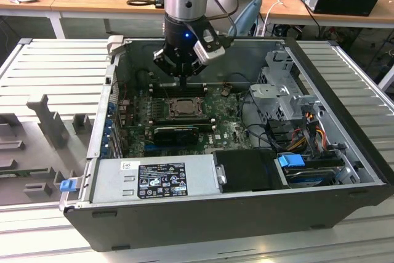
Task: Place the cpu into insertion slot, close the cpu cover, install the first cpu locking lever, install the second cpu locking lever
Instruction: 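Install the first cpu locking lever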
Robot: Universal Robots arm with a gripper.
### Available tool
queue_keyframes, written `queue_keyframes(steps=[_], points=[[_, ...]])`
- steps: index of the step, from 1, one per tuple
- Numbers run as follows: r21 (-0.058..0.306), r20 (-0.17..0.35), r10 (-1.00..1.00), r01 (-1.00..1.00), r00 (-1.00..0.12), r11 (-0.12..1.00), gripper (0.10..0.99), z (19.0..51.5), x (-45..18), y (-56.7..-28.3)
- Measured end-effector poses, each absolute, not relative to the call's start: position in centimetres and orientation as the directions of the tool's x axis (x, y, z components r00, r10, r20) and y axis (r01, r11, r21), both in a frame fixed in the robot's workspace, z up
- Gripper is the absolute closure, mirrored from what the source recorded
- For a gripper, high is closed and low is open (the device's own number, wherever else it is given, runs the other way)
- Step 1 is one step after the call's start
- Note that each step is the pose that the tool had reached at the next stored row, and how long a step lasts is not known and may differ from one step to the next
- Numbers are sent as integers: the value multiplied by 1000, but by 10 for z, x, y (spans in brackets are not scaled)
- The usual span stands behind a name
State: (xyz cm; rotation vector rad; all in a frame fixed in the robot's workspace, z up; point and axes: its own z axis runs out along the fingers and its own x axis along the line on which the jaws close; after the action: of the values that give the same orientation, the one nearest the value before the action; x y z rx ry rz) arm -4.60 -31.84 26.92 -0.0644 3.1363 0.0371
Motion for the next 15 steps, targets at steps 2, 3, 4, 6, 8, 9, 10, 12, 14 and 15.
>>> queue_keyframes(steps=[2,3,4,6,8,9,10,12,14,15], points=[[25,-7,-42,-42,-999,999,980,269,-50,-318],[25,-8,-42,-42,-999,999,980,269,-52,-318],[25,-9,-42,-43,-999,999,980,269,-55,-318],[25,-11,-43,-43,-999,999,980,268,-61,-318],[27,-13,-43,-44,-999,999,980,267,-69,-318],[28,-14,-43,-44,-999,999,980,266,-73,-318],[28,-14,-44,-44,-999,999,980,266,-75,-318],[28,-15,-44,-45,-999,999,980,266,-83,-318],[28,-17,-44,-45,-999,999,980,265,-89,-318],[29,-17,-44,-45,-999,999,980,265,-93,-318]])
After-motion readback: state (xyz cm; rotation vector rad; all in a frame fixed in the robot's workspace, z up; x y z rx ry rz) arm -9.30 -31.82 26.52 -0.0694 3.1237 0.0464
